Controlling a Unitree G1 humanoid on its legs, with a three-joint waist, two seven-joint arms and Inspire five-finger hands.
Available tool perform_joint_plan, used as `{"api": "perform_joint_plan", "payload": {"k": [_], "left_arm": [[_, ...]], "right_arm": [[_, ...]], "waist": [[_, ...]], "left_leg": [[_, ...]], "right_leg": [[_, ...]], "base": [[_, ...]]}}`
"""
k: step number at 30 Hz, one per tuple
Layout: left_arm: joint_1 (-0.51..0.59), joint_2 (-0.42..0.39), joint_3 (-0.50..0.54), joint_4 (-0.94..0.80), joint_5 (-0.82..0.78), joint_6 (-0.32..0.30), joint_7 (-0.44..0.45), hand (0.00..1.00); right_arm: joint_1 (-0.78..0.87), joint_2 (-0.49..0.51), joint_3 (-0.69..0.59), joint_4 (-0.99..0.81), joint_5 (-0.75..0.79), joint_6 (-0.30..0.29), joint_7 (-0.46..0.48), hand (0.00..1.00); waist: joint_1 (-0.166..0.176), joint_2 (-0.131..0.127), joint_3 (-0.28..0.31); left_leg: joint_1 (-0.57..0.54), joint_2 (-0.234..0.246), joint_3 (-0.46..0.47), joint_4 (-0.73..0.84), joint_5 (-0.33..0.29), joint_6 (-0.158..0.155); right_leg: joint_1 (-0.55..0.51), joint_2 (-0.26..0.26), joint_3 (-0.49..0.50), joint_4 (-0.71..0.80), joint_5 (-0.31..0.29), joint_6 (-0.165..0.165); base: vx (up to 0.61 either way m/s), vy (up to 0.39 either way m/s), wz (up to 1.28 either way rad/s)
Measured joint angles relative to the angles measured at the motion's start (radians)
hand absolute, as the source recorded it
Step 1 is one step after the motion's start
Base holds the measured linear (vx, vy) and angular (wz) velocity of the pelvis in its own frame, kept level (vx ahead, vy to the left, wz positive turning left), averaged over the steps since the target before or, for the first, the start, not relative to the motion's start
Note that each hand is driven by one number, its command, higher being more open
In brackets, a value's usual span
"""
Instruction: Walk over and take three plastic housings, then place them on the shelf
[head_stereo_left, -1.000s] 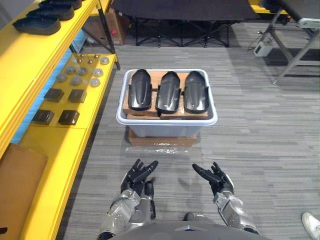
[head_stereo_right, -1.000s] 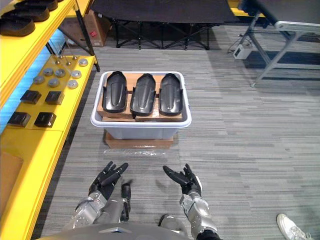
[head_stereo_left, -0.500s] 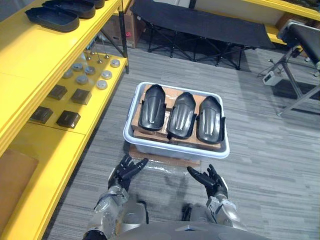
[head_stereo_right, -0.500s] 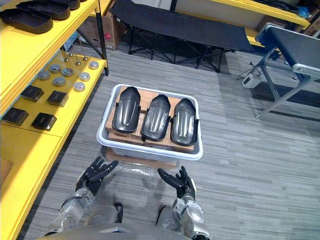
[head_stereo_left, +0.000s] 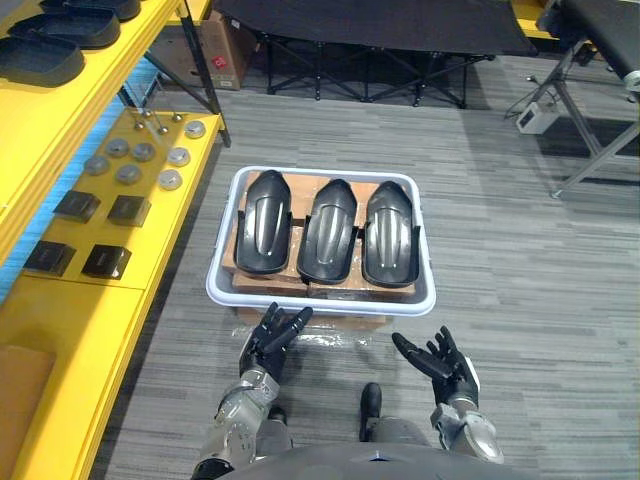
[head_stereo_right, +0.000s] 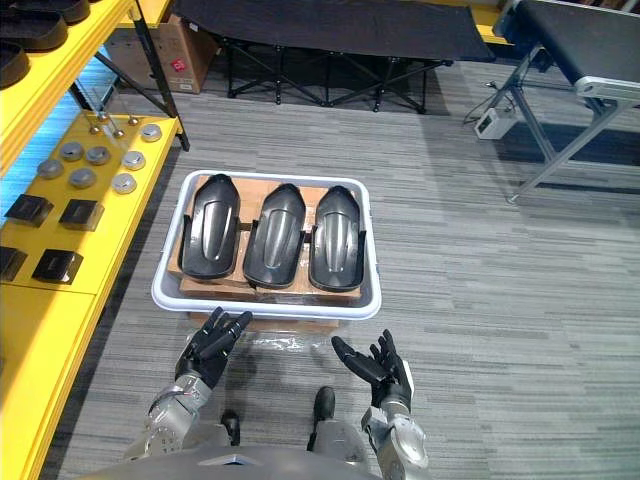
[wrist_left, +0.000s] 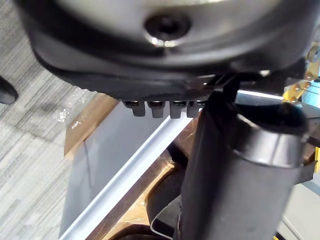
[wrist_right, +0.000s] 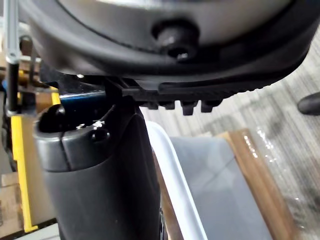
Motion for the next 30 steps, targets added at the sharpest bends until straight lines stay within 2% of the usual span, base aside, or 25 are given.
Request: {"api": "perform_joint_plan", "payload": {"k": [1, 8, 10, 14, 17, 19, 23, 25, 30], "left_arm": [[0.0, 0.011, 0.001, -0.002, -0.005, 0.0, 0.0, 1.0], [0.022, 0.053, 0.009, -0.02, -0.028, 0.0, 0.005, 1.0], [0.027, 0.067, 0.009, -0.034, -0.027, 0.004, 0.007, 1.0], [0.032, 0.075, 0.009, -0.062, 0.006, 0.008, 0.013, 1.0], [0.015, 0.103, 0.009, -0.101, 0.012, 0.013, 0.014, 1.0], [-0.034, 0.115, 0.009, -0.099, 0.035, 0.027, 0.021, 1.0], [-0.081, 0.113, 0.005, -0.098, 0.052, 0.031, 0.024, 1.0], [-0.114, 0.113, -0.006, -0.097, 0.051, 0.031, 0.025, 1.0], [-0.147, 0.112, -0.037, -0.08, 0.052, 0.03, 0.022, 1.0]], "right_arm": [[0.018, 0.003, 0.001, -0.021, 0.0, 0.001, 0.005, 1.0], [0.101, 0.003, -0.029, -0.157, 0.0, 0.007, 0.003, 1.0], [0.101, 0.003, -0.047, -0.221, -0.001, 0.007, -0.021, 1.0], [0.034, -0.001, -0.127, -0.269, 0.006, 0.025, -0.065, 1.0], [-0.066, -0.018, -0.191, -0.256, 0.025, 0.046, -0.09, 1.0], [-0.194, -0.084, -0.225, -0.195, 0.04, 0.046, -0.117, 1.0], [-0.37, -0.177, -0.24, -0.104, 0.043, 0.047, -0.147, 1.0], [-0.517, -0.243, -0.24, -0.039, 0.043, 0.052, -0.178, 1.0], [-0.733, -0.365, -0.218, 0.136, 0.045, 0.077, -0.189, 1.0]], "waist": [[-0.011, 0.001, 0.0], [-0.02, 0.002, 0.0], [-0.034, 0.001, -0.001], [-0.035, -0.01, 0.007], [-0.027, -0.04, 0.035], [-0.006, -0.055, 0.102], [0.02, -0.044, 0.175], [0.038, -0.028, 0.227], [0.073, -0.003, 0.276]], "left_leg": [[0.002, -0.001, 0.004, -0.001, 0.001, 0.001], [0.052, 0.003, 0.063, -0.032, 0.001, 0.001], [0.054, 0.003, 0.073, -0.034, 0.001, 0.001], [0.063, 0.003, 0.101, -0.033, 0.0, 0.001], [-0.006, 0.007, 0.101, 0.014, -0.009, 0.006], [-0.061, 0.009, 0.097, 0.076, -0.017, 0.013], [-0.137, 0.021, 0.077, 0.153, -0.039, 0.016], [-0.187, 0.021, 0.053, 0.188, -0.041, 0.018], [-0.26, 0.015, 0.002, 0.232, -0.039, 0.022]], "right_leg": [[0.0, 0.0, 0.004, -0.001, 0.001, 0.001], [0.017, 0.012, 0.052, -0.025, 0.021, -0.003], [0.018, 0.013, 0.06, -0.034, 0.03, -0.003], [0.016, 0.016, 0.085, -0.036, 0.039, -0.003], [-0.031, 0.015, 0.087, -0.036, 0.053, -0.008], [-0.063, 0.012, 0.089, -0.036, 0.076, -0.012], [-0.095, 0.015, 0.077, -0.036, 0.095, -0.013], [-0.119, 0.014, 0.063, -0.036, 0.107, -0.011], [-0.149, 0.009, 0.023, -0.036, 0.121, -0.011]], "base": [[-0.03, 0.017, -0.17], [-0.03, -0.002, -0.2], [-0.05, -0.006, -0.19], [-0.06, -0.009, -0.19], [-0.12, -0.031, -0.03], [-0.13, -0.026, 0.0], [-0.13, -0.016, 0.1], [-0.12, -0.01, 0.17], [-0.08, 0.021, 0.24]]}}
